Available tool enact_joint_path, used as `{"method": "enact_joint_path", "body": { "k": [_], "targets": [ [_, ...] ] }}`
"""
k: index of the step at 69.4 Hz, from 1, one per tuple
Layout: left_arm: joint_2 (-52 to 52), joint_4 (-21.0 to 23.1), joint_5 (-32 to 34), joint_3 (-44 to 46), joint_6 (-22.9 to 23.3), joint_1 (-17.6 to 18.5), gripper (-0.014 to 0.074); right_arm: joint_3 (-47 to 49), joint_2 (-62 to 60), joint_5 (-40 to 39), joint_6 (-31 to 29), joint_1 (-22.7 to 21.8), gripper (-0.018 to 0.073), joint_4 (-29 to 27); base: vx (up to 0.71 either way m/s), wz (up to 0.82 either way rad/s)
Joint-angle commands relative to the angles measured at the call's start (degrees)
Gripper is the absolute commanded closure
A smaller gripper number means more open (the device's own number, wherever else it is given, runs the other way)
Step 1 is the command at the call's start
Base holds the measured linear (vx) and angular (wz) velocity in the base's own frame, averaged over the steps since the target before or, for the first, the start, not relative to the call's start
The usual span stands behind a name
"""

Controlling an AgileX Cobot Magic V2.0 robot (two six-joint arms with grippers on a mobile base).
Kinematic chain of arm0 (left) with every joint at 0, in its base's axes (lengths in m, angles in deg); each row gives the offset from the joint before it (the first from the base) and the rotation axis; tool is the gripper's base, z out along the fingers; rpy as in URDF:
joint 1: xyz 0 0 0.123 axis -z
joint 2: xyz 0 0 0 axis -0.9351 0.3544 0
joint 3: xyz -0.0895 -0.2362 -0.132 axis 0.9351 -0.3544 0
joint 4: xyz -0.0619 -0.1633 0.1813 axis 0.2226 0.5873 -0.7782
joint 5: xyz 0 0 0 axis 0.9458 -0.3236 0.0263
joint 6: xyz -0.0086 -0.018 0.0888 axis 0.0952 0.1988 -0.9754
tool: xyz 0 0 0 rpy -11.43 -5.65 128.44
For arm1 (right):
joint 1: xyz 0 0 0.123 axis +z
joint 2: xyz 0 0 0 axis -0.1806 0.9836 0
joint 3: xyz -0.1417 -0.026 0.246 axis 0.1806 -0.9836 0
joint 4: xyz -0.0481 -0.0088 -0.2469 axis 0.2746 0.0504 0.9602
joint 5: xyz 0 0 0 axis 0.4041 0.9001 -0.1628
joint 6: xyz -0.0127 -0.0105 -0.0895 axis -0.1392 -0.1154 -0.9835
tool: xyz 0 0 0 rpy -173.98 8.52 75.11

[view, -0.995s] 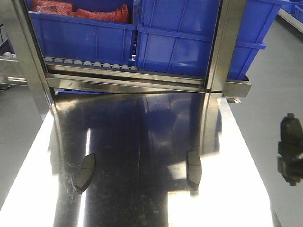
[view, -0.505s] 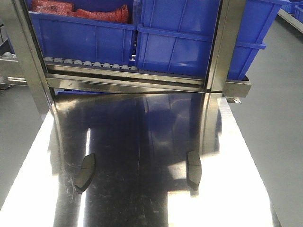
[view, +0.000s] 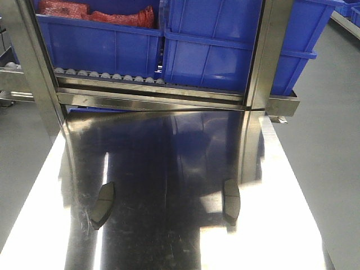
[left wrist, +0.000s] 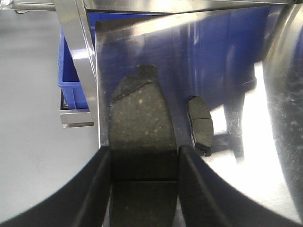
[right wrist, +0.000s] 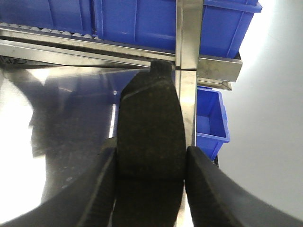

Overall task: Move and align brake pads A on conveyor
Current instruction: 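Turn the base away from the table holding both pads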

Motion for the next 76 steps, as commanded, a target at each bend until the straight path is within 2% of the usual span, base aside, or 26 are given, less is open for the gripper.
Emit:
{"method": "enact_joint_path", "body": {
  "k": [1, 24, 76],
  "targets": [
    [0.23, 0.92, 4.59, 1.68, 0.27, 0.27, 0.0603, 1.65, 0.32, -5.85, -0.48, -0.24, 0.0566, 0.32, -0.01, 0.03],
    [0.23, 0.82, 4.83, 1.68, 0.27, 0.27, 0.0603, 1.65, 0.32, -5.85, -0.48, -0.24, 0.0566, 0.32, -0.05, 0.31],
    [0.23, 0.82, 4.74, 1.68, 0.27, 0.27, 0.0603, 1.65, 0.32, -5.85, -0.48, -0.24, 0.0566, 0.32, -0.15, 0.84]
  ]
}}
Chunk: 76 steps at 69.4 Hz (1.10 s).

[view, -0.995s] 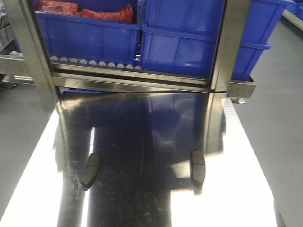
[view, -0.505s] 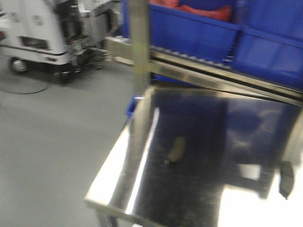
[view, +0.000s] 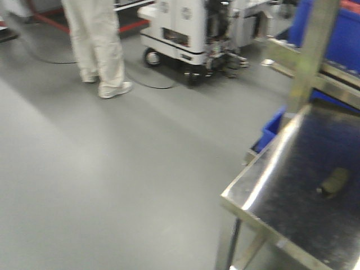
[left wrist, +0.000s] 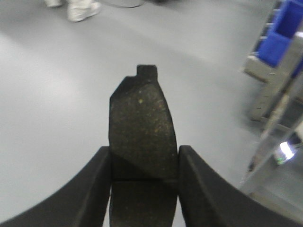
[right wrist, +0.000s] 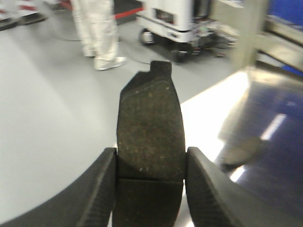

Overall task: Move and align brake pads A on conveyor
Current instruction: 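Turn the base away from the table holding both pads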

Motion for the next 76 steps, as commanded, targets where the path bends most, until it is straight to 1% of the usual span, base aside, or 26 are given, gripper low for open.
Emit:
{"method": "enact_joint_path", "body": {
  "k": [1, 53, 64, 76],
  "targets": [
    [0.23, 0.82, 4.65, 1.68, 0.27, 0.27, 0.0603, 1.65, 0.34, -5.82, -0.48, -0.24, 0.0566, 0.32, -0.19, 0.79],
    [0.23, 0.88, 4.59, 1.68, 0.27, 0.27, 0.0603, 1.65, 0.34, -5.82, -0.48, -0.24, 0.0566, 0.32, -0.16, 0.88],
    [0.06, 0.89, 4.37, 1.68, 0.27, 0.27, 0.0603, 1.65, 0.34, -5.82, -0.48, -0.24, 0.0566, 0.32, -0.09, 0.56],
    [0.06, 0.89, 4.37, 1.68, 0.27, 0.27, 0.0603, 1.65, 0.34, -5.82, -0.48, -0.24, 0.0566, 0.32, -0.03, 0.21]
  ]
}}
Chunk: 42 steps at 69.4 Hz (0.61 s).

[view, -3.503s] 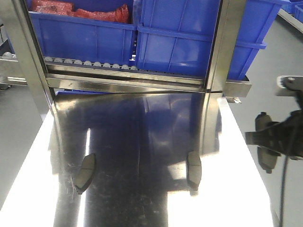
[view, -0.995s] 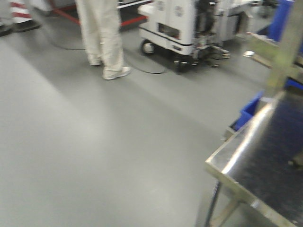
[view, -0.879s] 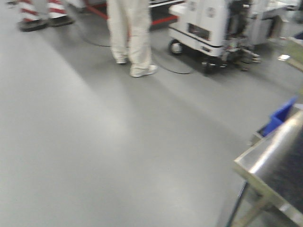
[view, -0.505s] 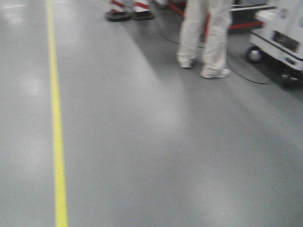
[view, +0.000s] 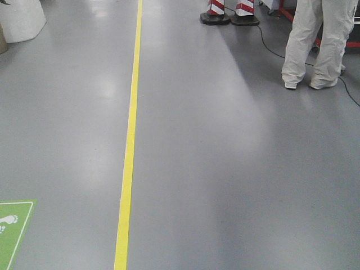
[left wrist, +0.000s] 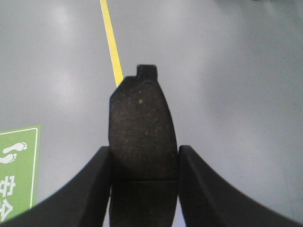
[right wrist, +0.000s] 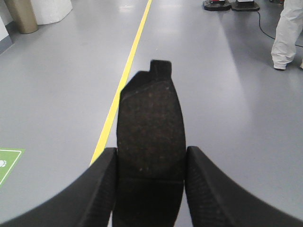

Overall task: Move and align brake pads A on conveyor
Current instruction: 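Turn the base away from the table holding both pads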

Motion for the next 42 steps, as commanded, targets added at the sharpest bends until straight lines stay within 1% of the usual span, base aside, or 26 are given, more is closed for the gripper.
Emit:
{"method": "enact_joint_path", "body": {
  "k": [1, 21, 42],
  "targets": [
    [0.13, 1.03, 4.45, 1.68, 0.27, 0.27, 0.0603, 1.65, 0.34, -5.72, -0.48, -0.24, 0.0566, 0.57, 0.00, 0.07],
    [0.27, 1.03, 4.45, 1.68, 0.27, 0.27, 0.0603, 1.65, 0.34, -5.72, -0.48, -0.24, 0.0566, 0.57, 0.04, 0.09],
    [0.27, 1.03, 4.45, 1.68, 0.27, 0.27, 0.0603, 1.65, 0.34, -5.72, -0.48, -0.24, 0.0566, 0.57, 0.13, 0.32]
  ]
}}
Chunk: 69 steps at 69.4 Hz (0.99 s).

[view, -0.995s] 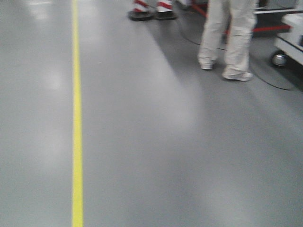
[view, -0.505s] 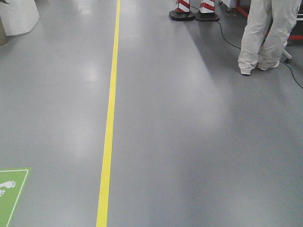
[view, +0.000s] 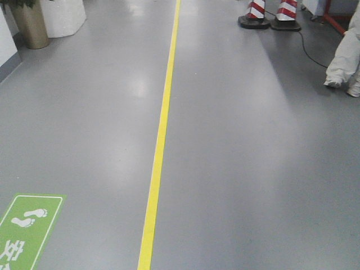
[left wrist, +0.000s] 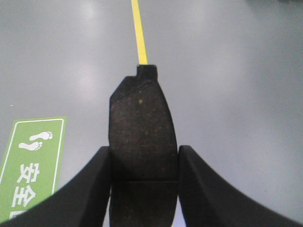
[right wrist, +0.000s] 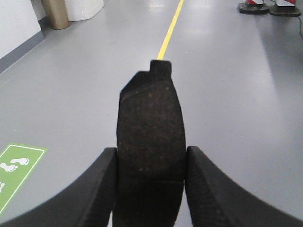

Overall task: Move and align brake pads A on conveyor
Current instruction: 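Turn the base away from the table holding both pads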

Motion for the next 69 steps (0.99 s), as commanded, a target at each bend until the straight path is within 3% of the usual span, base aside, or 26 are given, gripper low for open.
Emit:
{"method": "enact_joint_path", "body": {
  "k": [1, 30, 69],
  "targets": [
    [0.27, 0.88, 4.77, 1.68, 0.27, 0.27, 0.0603, 1.65, 0.34, -5.72, -0.48, -0.24, 0.0566, 0.52, 0.19, 0.24],
    [0.19, 0.88, 4.77, 1.68, 0.27, 0.27, 0.0603, 1.65, 0.34, -5.72, -0.48, -0.24, 0.0566, 0.52, 0.32, -0.01],
    [0.19, 0.88, 4.77, 1.68, 0.27, 0.27, 0.0603, 1.65, 0.34, -5.72, -0.48, -0.24, 0.0566, 0.52, 0.52, -0.06]
  ]
}}
